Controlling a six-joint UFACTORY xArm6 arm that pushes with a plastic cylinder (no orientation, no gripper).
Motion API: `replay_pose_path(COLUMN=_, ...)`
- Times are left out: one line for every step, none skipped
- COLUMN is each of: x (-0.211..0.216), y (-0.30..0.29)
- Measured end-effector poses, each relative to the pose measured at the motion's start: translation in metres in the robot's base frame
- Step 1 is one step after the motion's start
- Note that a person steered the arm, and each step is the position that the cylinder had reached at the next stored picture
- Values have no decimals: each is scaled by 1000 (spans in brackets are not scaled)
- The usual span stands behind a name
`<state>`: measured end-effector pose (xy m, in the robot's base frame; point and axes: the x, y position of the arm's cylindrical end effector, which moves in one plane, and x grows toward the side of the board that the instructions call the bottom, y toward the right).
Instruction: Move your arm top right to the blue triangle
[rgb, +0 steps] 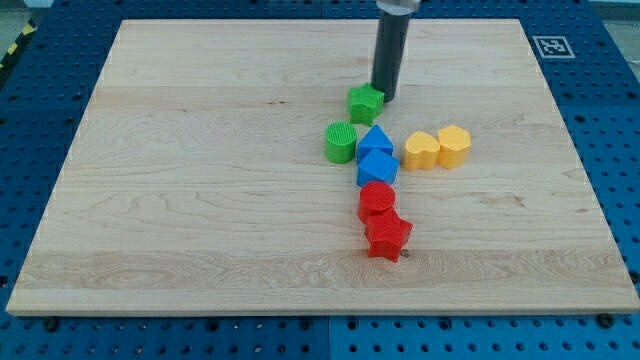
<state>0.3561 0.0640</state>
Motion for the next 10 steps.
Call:
replay_pose_path(x=4, y=-28)
replay_pose_path(x=4, y=-62)
replay_pose_path(x=4, y=-84)
replay_pose_path(x=-3, y=-75)
replay_pose_path(x=-26, y=-44)
replay_pose_path(x=-31, y=-11)
replay_pose_path(x=-18, y=6)
replay_pose_path(x=-14, y=8)
replay_pose_path(x=-14, y=7)
replay_pose_path(x=-14, y=-17)
